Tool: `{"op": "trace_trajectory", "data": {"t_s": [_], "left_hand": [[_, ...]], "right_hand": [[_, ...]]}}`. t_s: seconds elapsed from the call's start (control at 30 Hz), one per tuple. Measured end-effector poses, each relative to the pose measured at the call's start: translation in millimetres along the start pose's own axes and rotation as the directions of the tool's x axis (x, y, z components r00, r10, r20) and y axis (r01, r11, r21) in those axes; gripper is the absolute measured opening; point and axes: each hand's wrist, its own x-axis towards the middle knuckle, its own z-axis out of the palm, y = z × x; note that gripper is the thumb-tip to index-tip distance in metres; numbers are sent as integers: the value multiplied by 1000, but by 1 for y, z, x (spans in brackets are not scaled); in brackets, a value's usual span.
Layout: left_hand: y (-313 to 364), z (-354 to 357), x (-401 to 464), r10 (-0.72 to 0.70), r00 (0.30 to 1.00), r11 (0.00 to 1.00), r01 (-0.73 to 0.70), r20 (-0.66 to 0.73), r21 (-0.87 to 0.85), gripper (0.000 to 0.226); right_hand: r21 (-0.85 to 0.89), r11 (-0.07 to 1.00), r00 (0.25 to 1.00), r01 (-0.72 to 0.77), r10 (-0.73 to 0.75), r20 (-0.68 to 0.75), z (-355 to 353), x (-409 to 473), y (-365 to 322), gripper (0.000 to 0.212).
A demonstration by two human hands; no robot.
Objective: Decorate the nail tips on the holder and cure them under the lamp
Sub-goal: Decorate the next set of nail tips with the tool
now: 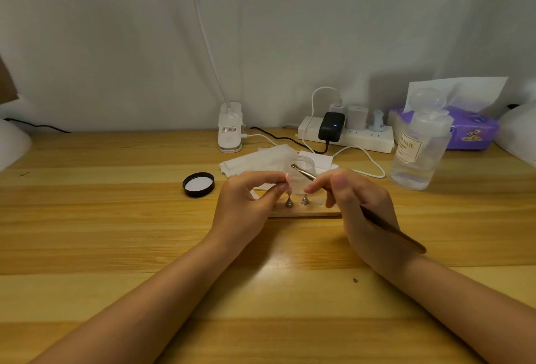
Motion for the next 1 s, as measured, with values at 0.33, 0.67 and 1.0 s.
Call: {"op": "trace_trajectory", "data": {"t_s": [0.33, 0.67, 1.0], "left_hand": [[-2, 1, 0, 4, 1000, 999, -4, -18, -33, 23], [-2, 1, 1, -2, 1000, 1000, 2, -11, -21, 20], [-1, 1, 1, -10, 1000, 1000, 10, -1, -26, 20]], "right_hand": [[59, 998, 999, -23, 24, -26, -1, -3, -1, 36], [98, 995, 1000, 1, -2, 7, -1, -4, -3, 36], [94, 995, 997, -36, 29, 70, 0, -2, -1, 36]]}}
